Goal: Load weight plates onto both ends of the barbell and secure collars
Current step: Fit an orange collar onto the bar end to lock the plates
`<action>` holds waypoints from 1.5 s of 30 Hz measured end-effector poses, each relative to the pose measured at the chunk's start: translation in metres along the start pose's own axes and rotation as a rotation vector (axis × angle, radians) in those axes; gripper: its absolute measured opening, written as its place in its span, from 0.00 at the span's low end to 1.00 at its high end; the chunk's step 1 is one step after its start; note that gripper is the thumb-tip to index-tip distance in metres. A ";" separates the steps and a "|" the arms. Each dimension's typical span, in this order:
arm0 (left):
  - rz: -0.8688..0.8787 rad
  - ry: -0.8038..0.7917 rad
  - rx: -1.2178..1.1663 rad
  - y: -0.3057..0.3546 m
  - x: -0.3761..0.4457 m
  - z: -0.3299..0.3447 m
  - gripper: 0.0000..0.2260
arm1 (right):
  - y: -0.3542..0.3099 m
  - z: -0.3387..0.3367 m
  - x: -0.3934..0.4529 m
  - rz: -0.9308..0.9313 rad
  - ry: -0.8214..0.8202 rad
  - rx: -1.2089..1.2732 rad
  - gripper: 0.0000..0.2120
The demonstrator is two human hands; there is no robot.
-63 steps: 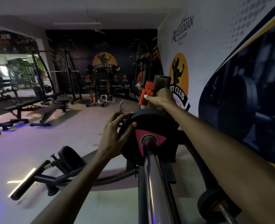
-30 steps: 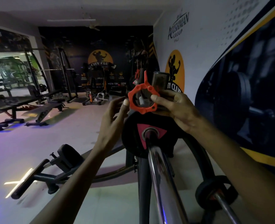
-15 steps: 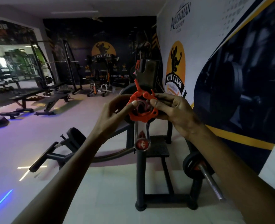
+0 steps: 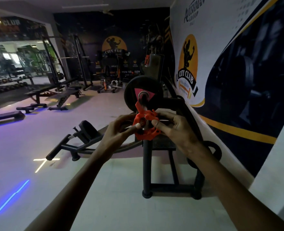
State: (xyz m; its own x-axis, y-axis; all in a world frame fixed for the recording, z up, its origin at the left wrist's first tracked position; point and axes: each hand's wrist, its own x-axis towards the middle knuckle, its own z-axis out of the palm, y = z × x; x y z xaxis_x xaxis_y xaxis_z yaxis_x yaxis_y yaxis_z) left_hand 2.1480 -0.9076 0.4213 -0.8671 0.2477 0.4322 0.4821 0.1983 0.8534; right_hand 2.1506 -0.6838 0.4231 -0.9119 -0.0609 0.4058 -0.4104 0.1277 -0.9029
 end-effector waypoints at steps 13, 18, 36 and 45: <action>-0.049 -0.042 -0.047 -0.027 -0.002 -0.013 0.28 | 0.016 0.017 0.007 -0.051 0.044 -0.130 0.23; -0.021 -0.079 -0.080 -0.042 0.007 -0.016 0.22 | 0.018 0.014 0.007 -0.087 0.051 -0.106 0.22; 0.027 -0.040 -0.105 -0.096 0.109 -0.028 0.20 | 0.065 0.020 0.093 -0.092 0.214 -0.056 0.19; 0.163 0.022 0.028 -0.116 0.191 -0.031 0.21 | 0.092 0.019 0.175 -0.169 0.313 -0.345 0.14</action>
State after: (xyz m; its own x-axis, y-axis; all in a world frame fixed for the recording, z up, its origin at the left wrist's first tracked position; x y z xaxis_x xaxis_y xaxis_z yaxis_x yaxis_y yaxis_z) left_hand 1.9227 -0.9132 0.4135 -0.7797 0.2579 0.5706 0.6194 0.1840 0.7632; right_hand 1.9531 -0.7011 0.4088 -0.7681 0.1843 0.6132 -0.4815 0.4650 -0.7429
